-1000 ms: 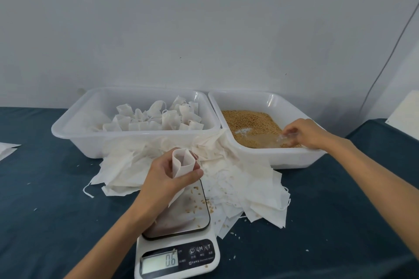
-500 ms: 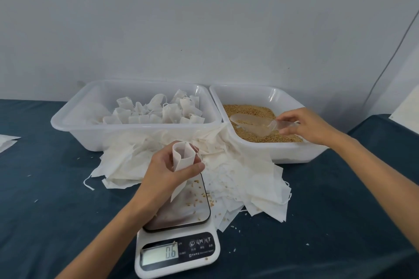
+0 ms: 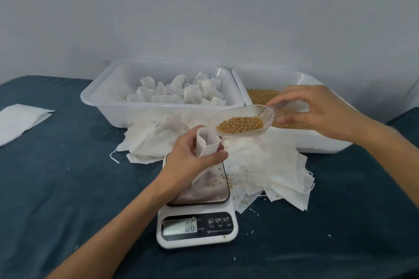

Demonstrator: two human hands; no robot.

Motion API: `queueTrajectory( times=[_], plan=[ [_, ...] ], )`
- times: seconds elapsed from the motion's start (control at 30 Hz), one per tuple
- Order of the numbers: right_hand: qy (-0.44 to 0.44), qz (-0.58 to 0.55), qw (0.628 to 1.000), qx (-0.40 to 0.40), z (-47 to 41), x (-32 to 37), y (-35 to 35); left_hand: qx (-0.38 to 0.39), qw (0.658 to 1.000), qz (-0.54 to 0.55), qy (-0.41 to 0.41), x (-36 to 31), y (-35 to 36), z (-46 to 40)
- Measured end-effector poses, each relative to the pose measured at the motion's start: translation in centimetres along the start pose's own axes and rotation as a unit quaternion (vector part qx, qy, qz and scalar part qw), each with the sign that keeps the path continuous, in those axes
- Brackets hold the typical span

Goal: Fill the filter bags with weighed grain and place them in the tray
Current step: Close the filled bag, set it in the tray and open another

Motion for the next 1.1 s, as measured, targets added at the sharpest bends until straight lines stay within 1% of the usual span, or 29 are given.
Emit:
queueTrajectory(
  times=[0.3, 0.43, 0.57, 0.73, 0.87, 1.1],
  plan=[
    [-0.021, 0.050, 0.999, -0.003, -0.4, 1.3, 0.1, -0.007, 1.000, -0.001, -0.007, 0.2, -0.6, 0.6],
    [-0.040, 0.097, 0.994, -0.015, -0.8, 2.6, -0.3, -0.007, 1.000, -0.021, -0.007, 0.2, -0.8, 0.6],
    [-0.061, 0.137, 0.988, -0.025, -1.1, 3.7, -0.7, -0.012, 1.000, -0.013, -0.002, 0.2, -0.8, 0.5],
    [-0.074, 0.173, 0.981, -0.036, -1.5, 4.5, -0.9, 0.000, 1.000, -0.019, -0.003, 0.2, -0.7, 0.5],
    [-0.085, 0.186, 0.978, -0.042, -1.6, 4.8, -1.0, -0.018, 0.999, -0.019, -0.018, 0.4, -0.9, 0.4],
    [-0.096, 0.211, 0.972, -0.043, -1.5, 5.2, -1.0, -0.023, 0.999, 0.000, -0.046, 0.8, -0.9, 0.4]
  ],
)
Point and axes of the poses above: each hand's wrist, its own z-axis away from the middle knuckle, its own y-axis out of the palm, x = y × z, the point moved 5 cm from there along -z, towards the middle knuckle, and after that the axes turned 6 degrees about z, right-handed, at the moved point
